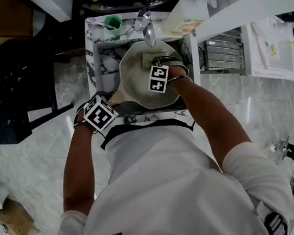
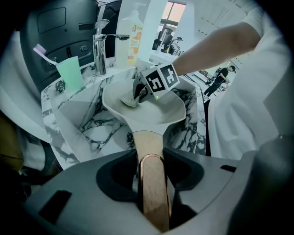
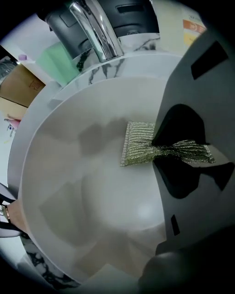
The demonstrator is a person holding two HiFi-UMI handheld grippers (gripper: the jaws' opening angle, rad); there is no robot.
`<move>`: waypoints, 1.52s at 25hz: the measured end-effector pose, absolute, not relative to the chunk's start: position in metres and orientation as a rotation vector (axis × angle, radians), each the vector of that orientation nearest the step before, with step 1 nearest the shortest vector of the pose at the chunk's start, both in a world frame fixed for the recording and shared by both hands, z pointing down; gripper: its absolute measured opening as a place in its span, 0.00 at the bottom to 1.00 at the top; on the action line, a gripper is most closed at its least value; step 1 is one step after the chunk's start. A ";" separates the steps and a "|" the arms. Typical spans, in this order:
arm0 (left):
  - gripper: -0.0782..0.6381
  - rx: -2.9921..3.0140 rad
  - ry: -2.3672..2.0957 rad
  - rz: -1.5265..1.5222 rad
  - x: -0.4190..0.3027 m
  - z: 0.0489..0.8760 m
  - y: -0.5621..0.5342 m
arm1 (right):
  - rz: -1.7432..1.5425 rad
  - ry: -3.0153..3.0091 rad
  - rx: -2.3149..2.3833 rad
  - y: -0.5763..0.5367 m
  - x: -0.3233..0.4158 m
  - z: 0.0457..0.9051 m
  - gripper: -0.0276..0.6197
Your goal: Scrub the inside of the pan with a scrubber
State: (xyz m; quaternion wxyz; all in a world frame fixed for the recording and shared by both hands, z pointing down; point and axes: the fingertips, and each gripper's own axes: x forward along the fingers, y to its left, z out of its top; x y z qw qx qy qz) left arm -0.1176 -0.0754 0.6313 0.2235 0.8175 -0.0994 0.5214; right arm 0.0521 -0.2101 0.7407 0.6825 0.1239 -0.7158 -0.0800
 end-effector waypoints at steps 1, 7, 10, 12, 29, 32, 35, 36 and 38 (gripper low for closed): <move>0.36 2.256 -0.272 1.439 -0.117 0.631 -0.075 | -0.175 -1.599 0.268 -0.208 0.054 0.742 0.18; 0.36 2.258 -0.272 1.437 -0.118 0.632 -0.077 | -0.107 -1.576 0.262 -0.196 0.064 0.748 0.18; 0.36 2.258 -0.272 1.439 -0.118 0.632 -0.076 | -0.058 -1.568 0.271 -0.186 0.069 0.748 0.18; 0.36 2.258 -0.272 1.438 -0.118 0.632 -0.075 | -0.021 -1.559 0.268 -0.177 0.072 0.748 0.18; 0.36 2.258 -0.273 1.439 -0.117 0.632 -0.077 | 0.578 -1.527 0.194 -0.100 0.076 0.740 0.19; 0.36 2.245 -0.265 1.446 -0.119 0.635 -0.074 | 0.727 -1.518 0.146 -0.080 0.069 0.736 0.19; 0.36 2.235 -0.255 1.434 -0.118 0.636 -0.072 | 0.831 -1.523 0.100 -0.071 0.060 0.730 0.19; 0.36 2.234 -0.253 1.430 -0.117 0.635 -0.072 | 0.862 -1.525 0.089 -0.069 0.059 0.727 0.19; 0.36 2.235 -0.249 1.426 -0.116 0.635 -0.072 | 0.918 -1.538 0.083 -0.067 0.055 0.720 0.19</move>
